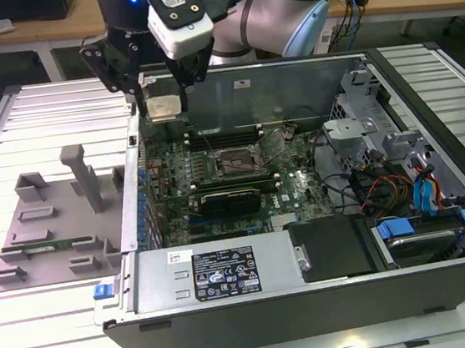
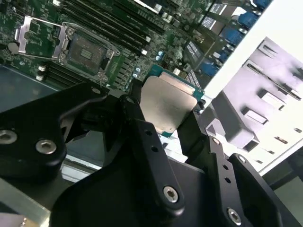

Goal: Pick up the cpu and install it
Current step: 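Pick up the cpu and move it towards the insertion slot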

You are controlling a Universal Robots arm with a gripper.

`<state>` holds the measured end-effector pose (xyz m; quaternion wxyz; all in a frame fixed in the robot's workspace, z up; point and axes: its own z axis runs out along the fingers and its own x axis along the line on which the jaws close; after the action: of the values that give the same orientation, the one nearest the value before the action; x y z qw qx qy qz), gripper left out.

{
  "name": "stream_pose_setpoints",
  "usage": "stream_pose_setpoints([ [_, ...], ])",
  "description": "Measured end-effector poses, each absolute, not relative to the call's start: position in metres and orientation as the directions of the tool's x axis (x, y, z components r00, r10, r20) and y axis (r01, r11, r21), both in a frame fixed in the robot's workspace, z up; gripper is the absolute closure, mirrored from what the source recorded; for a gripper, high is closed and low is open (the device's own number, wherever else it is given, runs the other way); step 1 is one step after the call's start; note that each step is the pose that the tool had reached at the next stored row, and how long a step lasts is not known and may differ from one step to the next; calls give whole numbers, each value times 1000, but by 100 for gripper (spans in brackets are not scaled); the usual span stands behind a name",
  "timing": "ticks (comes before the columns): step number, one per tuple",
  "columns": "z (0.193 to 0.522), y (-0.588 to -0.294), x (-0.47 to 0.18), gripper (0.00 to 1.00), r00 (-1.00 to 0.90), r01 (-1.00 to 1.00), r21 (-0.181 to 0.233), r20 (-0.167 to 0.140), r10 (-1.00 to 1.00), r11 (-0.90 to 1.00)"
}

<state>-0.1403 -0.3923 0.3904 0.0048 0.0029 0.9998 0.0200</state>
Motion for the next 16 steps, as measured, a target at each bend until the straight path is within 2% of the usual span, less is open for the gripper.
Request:
stream_pose_setpoints([
  [16,364,-388,-70,45,-1000,6,40,-10,6,999],
])
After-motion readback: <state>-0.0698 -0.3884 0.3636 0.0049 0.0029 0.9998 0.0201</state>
